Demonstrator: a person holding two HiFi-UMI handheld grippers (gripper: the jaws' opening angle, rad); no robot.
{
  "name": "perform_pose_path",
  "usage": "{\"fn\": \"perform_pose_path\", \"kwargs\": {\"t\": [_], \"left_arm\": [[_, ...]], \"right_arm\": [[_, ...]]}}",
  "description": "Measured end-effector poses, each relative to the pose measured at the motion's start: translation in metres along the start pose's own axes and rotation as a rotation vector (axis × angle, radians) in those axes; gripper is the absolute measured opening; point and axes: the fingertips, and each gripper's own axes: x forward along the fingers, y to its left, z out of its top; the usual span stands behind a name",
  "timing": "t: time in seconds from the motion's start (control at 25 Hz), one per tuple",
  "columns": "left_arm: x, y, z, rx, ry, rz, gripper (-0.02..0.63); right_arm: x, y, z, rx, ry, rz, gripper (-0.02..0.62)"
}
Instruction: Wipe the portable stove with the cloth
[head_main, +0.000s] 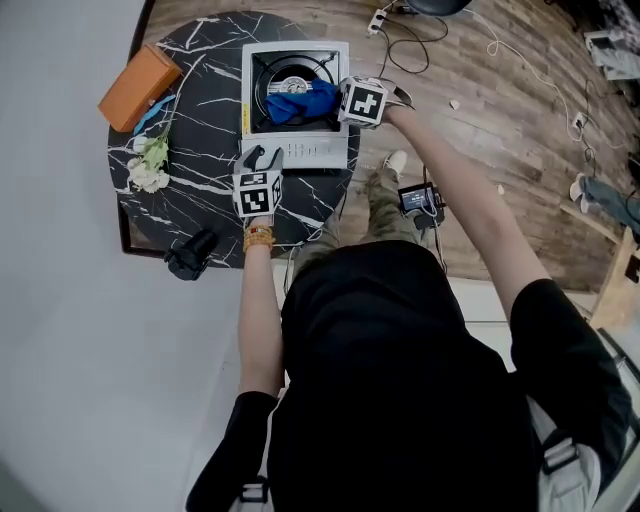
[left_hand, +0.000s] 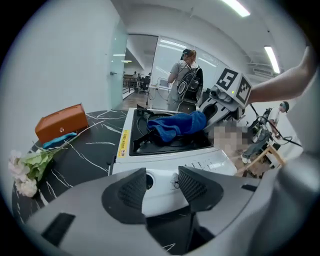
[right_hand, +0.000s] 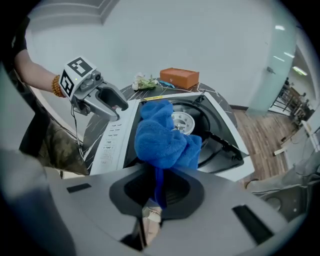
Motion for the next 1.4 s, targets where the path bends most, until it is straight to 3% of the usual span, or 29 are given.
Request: {"fn": "perform_pose_path", "kwargs": {"t": [0.2,0.32,0.44,0.56,0.68,0.76,0.8,0.96,1.08,1.16,1.2,1.28,1.32,1.4], "left_arm": [[0.001,0.000,-0.003,-0.037,-0.001,-0.005,0.198],[0.000,-0.004,-0.005,-0.012,0.030,-0.026,0.203],[-0.013,-0.023,0.005,0.044,0.011,-0.106,0.261],[-0.039,-0.065,0.037,0.084,-0.136,-0.270,0.261],[-0.067,-0.114,0.064,0.050,-0.258,-0.499,0.256],[-0.081,-0.136,0.068,0.013,-0.283,-0.629,0.243],[-0.088,-0.142,0.067,0.000,-0.293,-0.683,0.161],[-0.123,-0.151,0.073,-0.096,-0.366,-0.887,0.158],[-0.130,-0.139,0.089,-0.219,-0.442,-0.895,0.156],[-0.132,-0.120,0.102,-0.354,-0.520,-0.891,0.144],[-0.132,-0.112,0.108,-0.418,-0.554,-0.889,0.127],[-0.126,-0.104,0.117,-0.517,-0.608,-0.857,0.124],[-0.120,-0.102,0.122,-0.559,-0.630,-0.833,0.124],[-0.110,-0.098,0.132,-0.627,-0.675,-0.778,0.127]], "right_arm": [[-0.010,0.012,-0.047,0.028,0.072,0.028,0.021],[-0.023,0.024,-0.085,0.000,0.114,0.007,0.021],[-0.059,0.043,-0.072,0.043,-0.089,-0.042,0.021],[-0.095,0.082,-0.019,-0.088,-0.321,-0.048,0.021],[-0.111,0.127,0.031,-0.265,-0.438,-0.030,0.021],[-0.113,0.148,0.050,-0.354,-0.479,-0.053,0.021],[-0.113,0.154,0.055,-0.389,-0.488,-0.070,0.023],[-0.113,0.171,0.062,-0.513,-0.490,-0.078,0.023],[-0.112,0.174,0.070,-0.589,-0.486,-0.097,0.054],[-0.109,0.174,0.080,-0.607,-0.509,-0.106,0.227],[-0.109,0.172,0.086,-0.608,-0.524,-0.127,0.235],[-0.114,0.156,0.094,-0.582,-0.559,-0.177,0.229],[-0.117,0.143,0.097,-0.550,-0.587,-0.187,0.193],[-0.119,0.115,0.100,-0.474,-0.655,-0.142,0.043]]}}
